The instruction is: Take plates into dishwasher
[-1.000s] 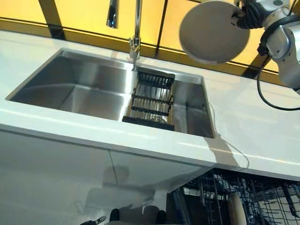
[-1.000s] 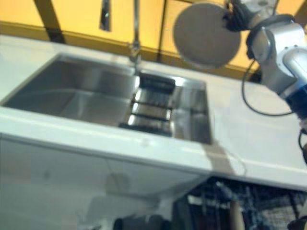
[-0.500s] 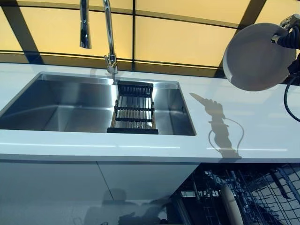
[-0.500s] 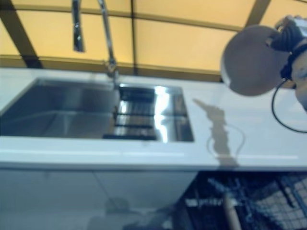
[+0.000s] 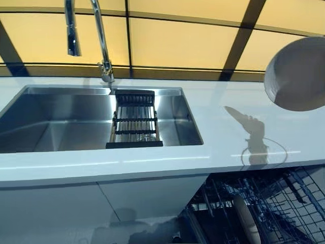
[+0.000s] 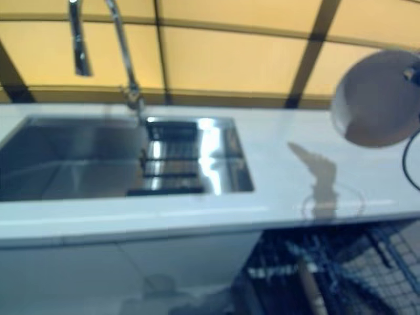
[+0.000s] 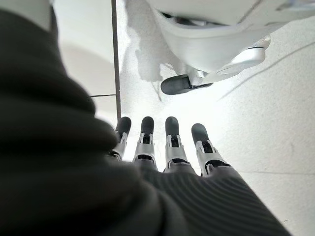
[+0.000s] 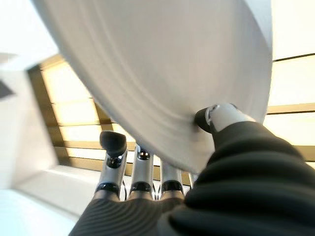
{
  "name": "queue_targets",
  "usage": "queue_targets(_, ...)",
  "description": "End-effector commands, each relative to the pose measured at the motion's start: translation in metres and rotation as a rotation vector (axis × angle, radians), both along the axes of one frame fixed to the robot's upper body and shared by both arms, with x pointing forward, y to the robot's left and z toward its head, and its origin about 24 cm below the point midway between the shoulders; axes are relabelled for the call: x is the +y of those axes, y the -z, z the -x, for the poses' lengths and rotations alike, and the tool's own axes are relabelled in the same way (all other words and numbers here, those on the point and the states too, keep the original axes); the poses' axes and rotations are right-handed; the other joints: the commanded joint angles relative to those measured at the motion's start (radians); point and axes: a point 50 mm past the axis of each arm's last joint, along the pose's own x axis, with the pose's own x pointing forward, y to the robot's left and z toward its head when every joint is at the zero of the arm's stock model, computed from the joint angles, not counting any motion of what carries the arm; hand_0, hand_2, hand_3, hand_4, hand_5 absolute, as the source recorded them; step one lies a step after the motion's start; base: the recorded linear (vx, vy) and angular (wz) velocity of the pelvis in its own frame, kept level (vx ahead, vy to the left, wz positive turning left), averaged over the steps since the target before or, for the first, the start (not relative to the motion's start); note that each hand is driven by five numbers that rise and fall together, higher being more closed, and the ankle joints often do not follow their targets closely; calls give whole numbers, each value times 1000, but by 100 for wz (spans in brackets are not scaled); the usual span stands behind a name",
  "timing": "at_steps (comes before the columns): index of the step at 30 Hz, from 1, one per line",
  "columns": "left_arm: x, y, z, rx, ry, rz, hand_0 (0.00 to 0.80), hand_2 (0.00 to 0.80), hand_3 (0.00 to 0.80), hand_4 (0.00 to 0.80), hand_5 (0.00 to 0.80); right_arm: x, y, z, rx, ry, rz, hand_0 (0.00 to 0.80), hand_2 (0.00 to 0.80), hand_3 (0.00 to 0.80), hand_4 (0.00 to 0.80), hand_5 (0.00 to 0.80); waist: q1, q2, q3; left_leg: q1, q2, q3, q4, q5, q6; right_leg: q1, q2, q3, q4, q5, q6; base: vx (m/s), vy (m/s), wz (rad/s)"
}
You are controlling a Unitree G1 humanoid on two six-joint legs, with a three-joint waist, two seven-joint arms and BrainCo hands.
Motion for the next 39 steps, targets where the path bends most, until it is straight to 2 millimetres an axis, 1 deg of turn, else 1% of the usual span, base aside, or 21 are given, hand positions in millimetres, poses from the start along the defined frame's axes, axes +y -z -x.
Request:
queue_targets(1,17,-5,-5,21,19,-52,0,0,0,0,0,-12,-30,20,-110,37,19,800,800,800,800,800,-18,-46,4,20,-7,-6,-1,-52,22,53,-29,8,3,-35,89,-20,-23,-19)
queue_targets(8,17,-5,-7,30,31,-53,0,0,0,0,0,-26,-20,36,-71,70,15,800,800,800,800,800,-59,-43,6,29,-1,25,-1,-55,23,43,-21,34,3,-28,90,-8,-13,-13)
queue_targets(16,17,-5,-7,40,46,-58,0,0,0,0,0,-34,-5,47,-39,85,10,800,800,800,800,800,-96,-38,6,39,6,58,-1,-60,25,34,-14,62,3,-22,94,-3,-6,-9)
queue_targets(23,22,-7,-9,57,49,-90,0,0,0,0,0,-40,8,55,12,98,-7,800,800,800,800,800,-128,-37,5,48,10,89,-1,-65,27,22,-10,84,3,-15,98,-11,-5,-12)
queue_targets(27,22,-7,-10,64,48,-92,0,0,0,0,0,-44,19,60,65,116,-43,800,800,800,800,800,-143,-36,5,56,12,104,-1,-69,29,20,-8,96,3,-12,99,1,-2,-15)
queue_targets(32,21,-7,-11,65,44,-93,0,0,0,0,0,-47,39,65,102,129,-81,800,800,800,800,800,-160,-32,12,63,14,118,-1,-75,31,19,-6,107,3,-11,102,-3,3,-6)
queue_targets(36,21,-7,-11,63,37,-93,0,0,0,0,0,-44,50,65,126,121,-94,800,800,800,800,800,-170,-27,15,67,13,124,-1,-78,33,16,-7,114,3,-10,102,0,8,-11)
queue_targets(37,21,-7,-11,63,38,-93,0,0,0,0,0,-44,50,65,126,121,-94,800,800,800,800,800,-169,-28,15,67,13,125,-1,-78,33,16,-7,114,3,-10,102,12,12,-6)
queue_targets(39,20,-6,-10,61,30,-94,0,0,0,0,0,-39,64,64,170,107,-102,800,800,800,800,800,-179,-23,17,70,12,130,-1,-79,34,14,-7,120,3,-8,102,0,0,0)
